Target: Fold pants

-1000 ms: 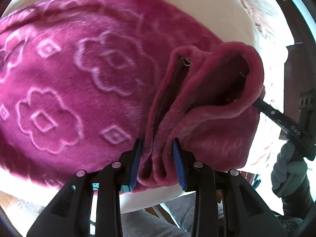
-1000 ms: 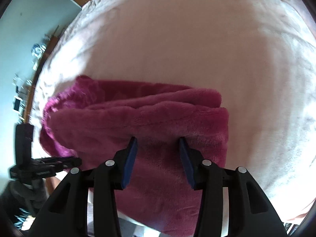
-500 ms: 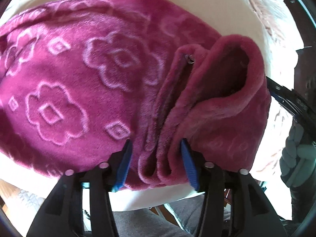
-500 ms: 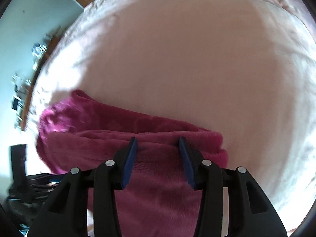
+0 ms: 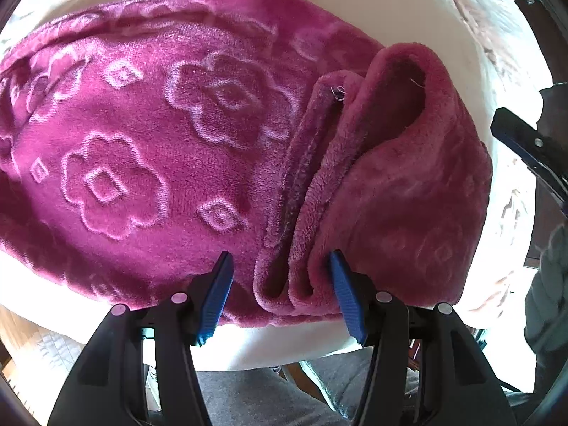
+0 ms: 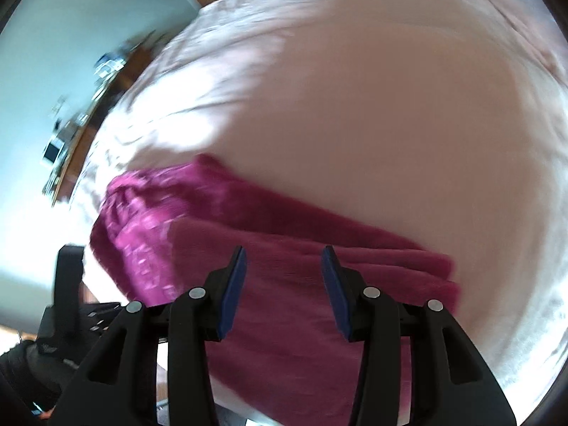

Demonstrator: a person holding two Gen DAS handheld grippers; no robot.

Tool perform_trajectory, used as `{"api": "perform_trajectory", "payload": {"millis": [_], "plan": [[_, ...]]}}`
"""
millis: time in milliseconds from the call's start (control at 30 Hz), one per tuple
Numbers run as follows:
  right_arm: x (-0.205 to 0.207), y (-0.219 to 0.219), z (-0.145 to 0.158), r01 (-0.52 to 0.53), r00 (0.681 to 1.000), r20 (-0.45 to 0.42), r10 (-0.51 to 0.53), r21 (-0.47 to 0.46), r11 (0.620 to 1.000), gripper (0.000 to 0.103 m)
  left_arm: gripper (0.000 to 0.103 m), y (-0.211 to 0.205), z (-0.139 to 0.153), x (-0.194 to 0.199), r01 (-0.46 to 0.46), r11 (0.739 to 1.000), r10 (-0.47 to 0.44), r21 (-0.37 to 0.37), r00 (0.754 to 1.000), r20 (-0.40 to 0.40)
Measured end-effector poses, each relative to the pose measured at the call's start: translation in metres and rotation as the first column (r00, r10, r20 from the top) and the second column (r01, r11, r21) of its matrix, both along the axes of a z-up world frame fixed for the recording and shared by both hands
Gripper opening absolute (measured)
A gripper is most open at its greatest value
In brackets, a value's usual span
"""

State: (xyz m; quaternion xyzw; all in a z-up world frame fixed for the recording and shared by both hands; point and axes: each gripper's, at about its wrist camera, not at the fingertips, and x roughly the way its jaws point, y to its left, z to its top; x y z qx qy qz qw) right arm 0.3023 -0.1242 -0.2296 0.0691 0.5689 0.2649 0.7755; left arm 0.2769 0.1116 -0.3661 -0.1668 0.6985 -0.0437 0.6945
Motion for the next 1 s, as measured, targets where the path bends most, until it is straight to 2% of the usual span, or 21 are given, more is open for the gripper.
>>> {"api": "perform_trajectory", "payload": {"millis": [100, 200, 433, 633, 800, 1000], "plan": [[-0.003, 0.028, -0.005, -0.064, 0.998, -0.005, 0.064, -0.003, 0.998, 0.046, 0.057, -0.001, -0.004, -0.002, -0.003, 1.000, 0.003, -0.005, 1.000, 0.003], [0.003, 0.057, -0.026, -0.112, 0.994, -0.021, 0.111, -0.056, 0.992, 0.046, 0.058, 0.005, -0.010, 0.000, -0.009, 1.000, 0.009, -0.009, 1.000, 0.003], [0.022, 0.079, -0.069, -0.118, 0.992, -0.069, 0.108, -0.157, 0.981, 0.046, 0.060, 0.017, -0.019, -0.009, -0.012, 0.999, 0.012, -0.031, 1.000, 0.016], [0.029, 0.087, -0.089, -0.091, 0.993, -0.086, 0.075, -0.196, 0.976, 0.046, 0.061, 0.028, -0.029, -0.013, 0.023, 0.998, -0.022, -0.054, 0.999, 0.023], [0.027, 0.090, -0.084, -0.083, 0.994, -0.084, 0.065, -0.224, 0.971, 0.046, 0.061, 0.035, -0.033, -0.013, 0.062, 0.995, -0.060, -0.082, 0.998, 0.026], [0.011, 0.086, -0.042, -0.053, 0.998, -0.028, 0.049, -0.188, 0.981, 0.046, 0.061, 0.043, -0.030, -0.011, 0.089, 0.991, -0.087, -0.095, 0.996, 0.034]]}}
